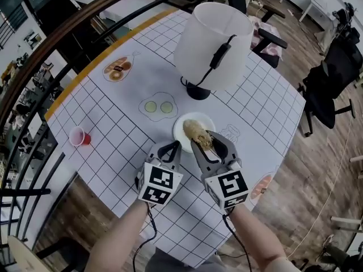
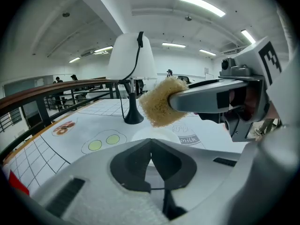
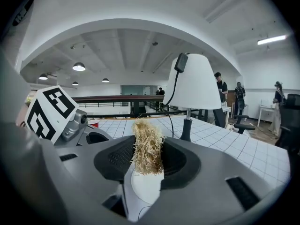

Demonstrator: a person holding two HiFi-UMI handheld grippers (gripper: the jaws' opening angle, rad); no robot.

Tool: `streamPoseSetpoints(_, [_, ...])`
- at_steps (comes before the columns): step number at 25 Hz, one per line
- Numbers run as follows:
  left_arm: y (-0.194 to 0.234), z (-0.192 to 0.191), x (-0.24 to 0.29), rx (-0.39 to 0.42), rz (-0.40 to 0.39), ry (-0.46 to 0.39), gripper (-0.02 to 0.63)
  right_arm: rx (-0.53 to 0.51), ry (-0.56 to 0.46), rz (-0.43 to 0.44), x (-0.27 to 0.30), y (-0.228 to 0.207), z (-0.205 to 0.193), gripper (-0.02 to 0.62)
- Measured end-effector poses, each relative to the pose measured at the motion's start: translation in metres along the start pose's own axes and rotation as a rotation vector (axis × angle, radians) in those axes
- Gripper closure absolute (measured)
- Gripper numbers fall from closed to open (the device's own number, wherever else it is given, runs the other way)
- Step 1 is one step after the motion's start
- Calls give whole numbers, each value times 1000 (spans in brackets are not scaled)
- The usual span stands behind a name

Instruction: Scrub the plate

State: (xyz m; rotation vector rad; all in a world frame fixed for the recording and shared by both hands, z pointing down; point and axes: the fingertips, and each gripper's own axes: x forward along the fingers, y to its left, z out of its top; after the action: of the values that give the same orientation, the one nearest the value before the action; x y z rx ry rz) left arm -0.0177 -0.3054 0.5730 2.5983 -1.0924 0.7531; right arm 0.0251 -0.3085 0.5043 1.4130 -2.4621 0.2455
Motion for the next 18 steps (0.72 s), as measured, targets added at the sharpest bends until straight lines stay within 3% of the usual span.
streamPoseSetpoints(6, [-2, -23, 33, -2, -53, 69, 592, 57, 42, 50, 37, -8, -31, 443])
streamPoseSetpoints(12, [-6, -39, 48, -10, -54, 118, 592, 39, 107, 117, 57, -1, -50, 443])
streamPoseSetpoints(18, [-14, -50, 56, 13, -61, 154, 592, 7, 184, 105, 67, -7, -76, 443])
